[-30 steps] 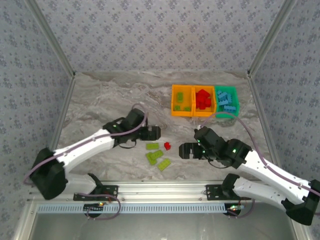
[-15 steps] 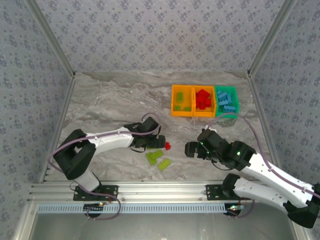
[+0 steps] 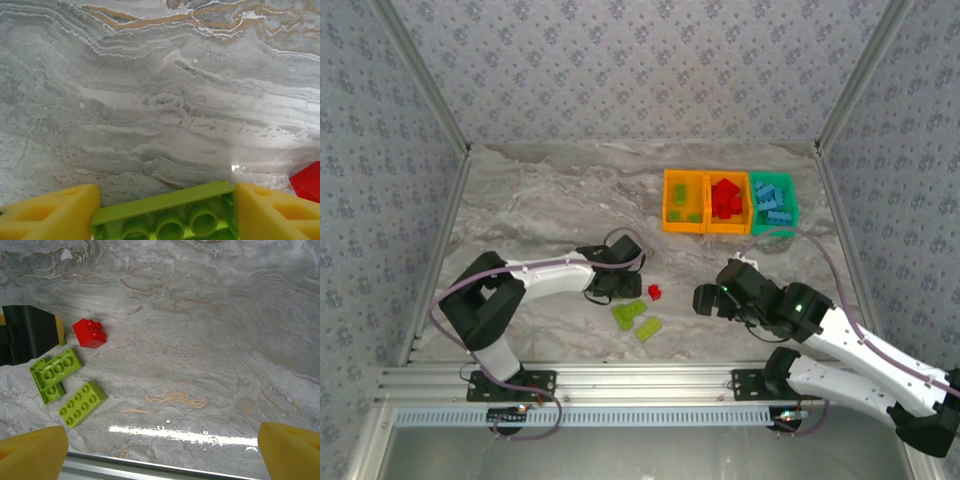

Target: Sort the legos into containers by color

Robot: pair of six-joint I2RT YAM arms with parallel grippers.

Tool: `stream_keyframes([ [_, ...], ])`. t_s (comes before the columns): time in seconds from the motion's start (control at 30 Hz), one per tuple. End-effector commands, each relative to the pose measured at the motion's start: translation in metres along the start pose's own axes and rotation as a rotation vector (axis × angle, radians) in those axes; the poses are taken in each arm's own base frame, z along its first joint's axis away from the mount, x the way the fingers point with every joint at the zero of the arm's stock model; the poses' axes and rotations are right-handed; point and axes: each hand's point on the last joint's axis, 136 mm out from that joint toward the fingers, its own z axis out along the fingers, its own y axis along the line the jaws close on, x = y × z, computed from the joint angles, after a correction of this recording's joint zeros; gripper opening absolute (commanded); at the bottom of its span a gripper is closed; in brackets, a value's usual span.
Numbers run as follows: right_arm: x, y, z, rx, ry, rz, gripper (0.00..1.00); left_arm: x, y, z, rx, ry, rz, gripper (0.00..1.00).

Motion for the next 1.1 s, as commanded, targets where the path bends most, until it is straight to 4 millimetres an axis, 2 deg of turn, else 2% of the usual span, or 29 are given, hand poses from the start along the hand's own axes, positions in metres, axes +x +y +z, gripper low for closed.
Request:
stream_keyframes([
  [0.0,0.0,-0.009,-0.005,0.028,-0.012,0.026,1.0,0.005,0.003,0.008,-0.049,0.015,0.025,0.62],
  [0.13,-0.005,-0.005,-0.011,0.014,-0.029,0.025,1.0,-0.008,0.002,-0.006,-0.07,-0.046,0.038,0.58],
  [0.27,-0.01,-0.004,-0.016,0.012,-0.05,0.028,1.0,-0.035,-0.019,-0.038,0.015,-0.15,0.051,0.56],
  [0.43,-0.015,-0.003,-0.023,0.001,-0.076,0.038,1.0,-0.097,-0.052,-0.095,0.098,-0.356,0.099,0.56],
  [0.57,-0.018,-0.006,-0.025,0.004,-0.092,0.05,1.0,-0.155,-0.08,-0.118,0.128,-0.498,0.151,0.57],
  [0.73,-0.02,-0.007,-0.03,-0.005,-0.115,0.07,1.0,-0.234,-0.113,-0.112,0.152,-0.594,0.183,0.57],
  [0.83,-0.022,-0.009,-0.034,-0.009,-0.129,0.082,1.0,-0.266,-0.131,-0.097,0.17,-0.603,0.195,0.57],
  [0.93,-0.022,-0.012,-0.038,-0.005,-0.139,0.087,1.0,-0.287,-0.148,-0.074,0.181,-0.593,0.231,0.59],
  [1.0,-0.021,-0.015,-0.039,0.0,-0.14,0.086,1.0,-0.296,-0.156,-0.067,0.185,-0.586,0.25,0.63],
  [1.07,-0.021,-0.017,-0.04,0.003,-0.142,0.092,1.0,-0.303,-0.163,-0.068,0.197,-0.595,0.257,0.7],
])
